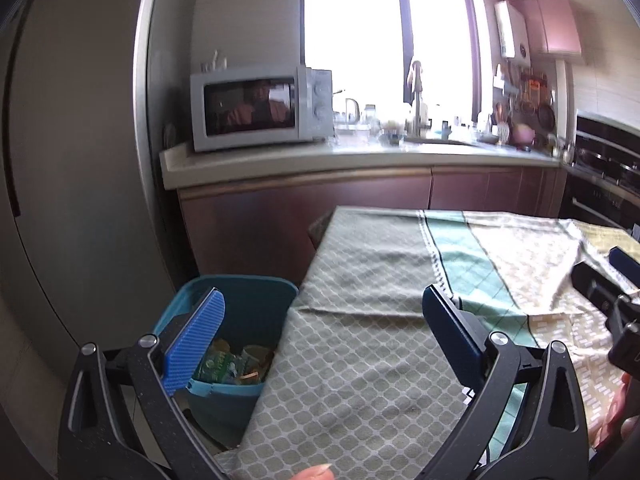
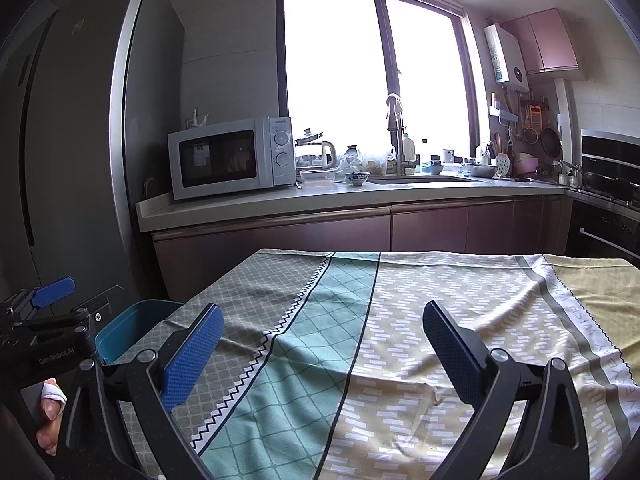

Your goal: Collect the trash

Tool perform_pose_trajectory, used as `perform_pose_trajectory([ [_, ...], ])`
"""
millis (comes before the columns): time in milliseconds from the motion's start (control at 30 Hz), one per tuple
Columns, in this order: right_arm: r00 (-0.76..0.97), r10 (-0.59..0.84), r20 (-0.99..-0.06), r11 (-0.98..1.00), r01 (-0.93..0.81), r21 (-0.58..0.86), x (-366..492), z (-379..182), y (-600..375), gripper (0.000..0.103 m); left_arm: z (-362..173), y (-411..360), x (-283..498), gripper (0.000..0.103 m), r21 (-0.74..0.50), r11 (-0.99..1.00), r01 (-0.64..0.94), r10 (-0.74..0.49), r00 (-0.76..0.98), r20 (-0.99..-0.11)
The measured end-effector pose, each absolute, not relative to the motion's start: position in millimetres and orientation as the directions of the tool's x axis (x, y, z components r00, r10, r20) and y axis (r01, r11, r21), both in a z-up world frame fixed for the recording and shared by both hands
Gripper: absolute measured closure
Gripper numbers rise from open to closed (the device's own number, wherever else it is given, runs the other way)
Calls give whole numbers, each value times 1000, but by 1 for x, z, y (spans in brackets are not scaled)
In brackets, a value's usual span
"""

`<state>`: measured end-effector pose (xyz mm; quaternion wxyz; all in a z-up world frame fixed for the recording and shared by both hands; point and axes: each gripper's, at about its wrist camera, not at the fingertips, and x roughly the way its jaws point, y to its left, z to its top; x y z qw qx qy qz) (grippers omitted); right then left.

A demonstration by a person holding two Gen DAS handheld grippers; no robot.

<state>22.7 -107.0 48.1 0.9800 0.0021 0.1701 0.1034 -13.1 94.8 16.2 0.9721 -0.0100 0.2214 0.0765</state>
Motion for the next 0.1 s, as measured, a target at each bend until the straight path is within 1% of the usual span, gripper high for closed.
perform_pose_trajectory([
  [100,915,153,-374,988,-153,29,34,46,-122,6,11,85,11,5,17,994,-107,101,865,-492],
])
